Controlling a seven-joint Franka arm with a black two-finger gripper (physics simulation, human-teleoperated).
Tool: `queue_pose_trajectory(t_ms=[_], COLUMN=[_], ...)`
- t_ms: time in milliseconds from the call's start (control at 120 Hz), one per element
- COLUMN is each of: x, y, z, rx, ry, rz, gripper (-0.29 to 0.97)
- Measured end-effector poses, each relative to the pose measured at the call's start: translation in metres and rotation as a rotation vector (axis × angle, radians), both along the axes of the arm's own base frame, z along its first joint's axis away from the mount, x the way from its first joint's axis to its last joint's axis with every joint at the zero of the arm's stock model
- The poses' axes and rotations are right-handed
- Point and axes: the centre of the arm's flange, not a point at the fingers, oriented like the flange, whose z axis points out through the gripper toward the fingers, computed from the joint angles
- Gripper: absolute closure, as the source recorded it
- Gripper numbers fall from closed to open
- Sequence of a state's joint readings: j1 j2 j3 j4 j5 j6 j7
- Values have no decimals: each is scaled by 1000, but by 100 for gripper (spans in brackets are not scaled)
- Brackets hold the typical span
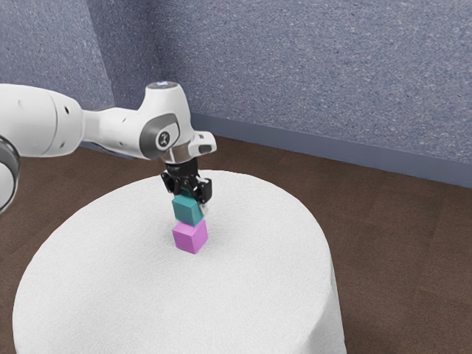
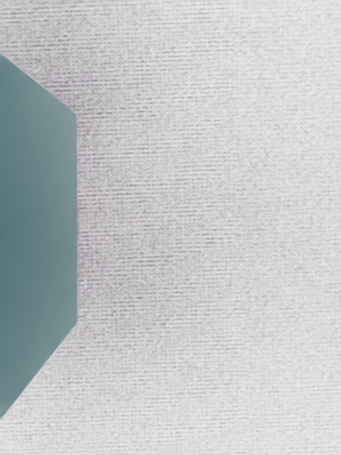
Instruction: Pick up the blue block with one arm, and put the blue block on the pink block with one arm
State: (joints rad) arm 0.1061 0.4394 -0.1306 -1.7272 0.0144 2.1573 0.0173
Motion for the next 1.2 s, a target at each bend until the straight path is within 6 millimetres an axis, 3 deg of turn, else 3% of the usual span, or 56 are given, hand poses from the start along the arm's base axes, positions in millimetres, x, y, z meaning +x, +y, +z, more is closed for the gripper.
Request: queue_pose_trajectory(t_ms=[325, 733, 992, 1075, 1200], x=[-18, -19, -19, -19, -28], y=[-2, -5, -6, -6, -5], z=[-1, -3, -3, 23, 98], rx=[-7, -14, -21, -15, 5], ry=[23, 26, 26, -13, -112], rz=[-6, -12, -19, -23, -28], gripper=[31, 31, 11, 8, 4])
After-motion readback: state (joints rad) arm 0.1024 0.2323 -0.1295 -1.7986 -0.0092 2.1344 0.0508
